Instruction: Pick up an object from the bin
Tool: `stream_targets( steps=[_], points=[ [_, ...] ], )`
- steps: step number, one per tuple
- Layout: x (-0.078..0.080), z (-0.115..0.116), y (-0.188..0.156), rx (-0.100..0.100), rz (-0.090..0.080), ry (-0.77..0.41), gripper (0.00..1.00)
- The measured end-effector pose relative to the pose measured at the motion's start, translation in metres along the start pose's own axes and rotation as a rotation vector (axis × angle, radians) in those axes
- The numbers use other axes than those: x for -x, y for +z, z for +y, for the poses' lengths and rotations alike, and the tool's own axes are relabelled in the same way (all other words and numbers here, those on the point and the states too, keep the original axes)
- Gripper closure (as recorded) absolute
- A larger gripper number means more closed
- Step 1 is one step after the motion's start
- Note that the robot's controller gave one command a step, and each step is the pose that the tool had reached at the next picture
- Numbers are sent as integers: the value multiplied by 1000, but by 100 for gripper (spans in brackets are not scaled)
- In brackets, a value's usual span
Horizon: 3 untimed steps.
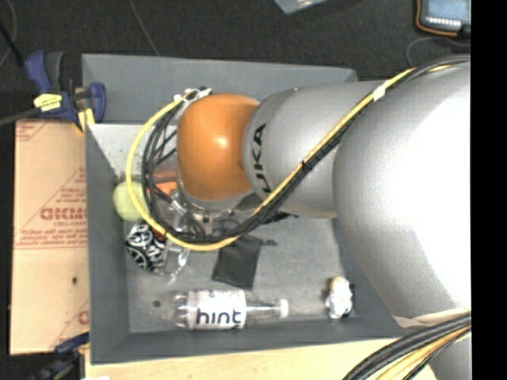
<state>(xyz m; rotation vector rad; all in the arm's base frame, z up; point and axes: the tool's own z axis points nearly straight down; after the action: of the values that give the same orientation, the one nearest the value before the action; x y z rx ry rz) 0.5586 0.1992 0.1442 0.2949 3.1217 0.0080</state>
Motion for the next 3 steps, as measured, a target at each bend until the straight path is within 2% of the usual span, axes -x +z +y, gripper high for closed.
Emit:
stream_targets(
  steps=[1,2,3],
  points=[
    [-17,7,56,-2,3,146,0],
    [-6,7,69,7,-9,124,100],
    [-6,7,69,7,-9,125,100]
  ],
)
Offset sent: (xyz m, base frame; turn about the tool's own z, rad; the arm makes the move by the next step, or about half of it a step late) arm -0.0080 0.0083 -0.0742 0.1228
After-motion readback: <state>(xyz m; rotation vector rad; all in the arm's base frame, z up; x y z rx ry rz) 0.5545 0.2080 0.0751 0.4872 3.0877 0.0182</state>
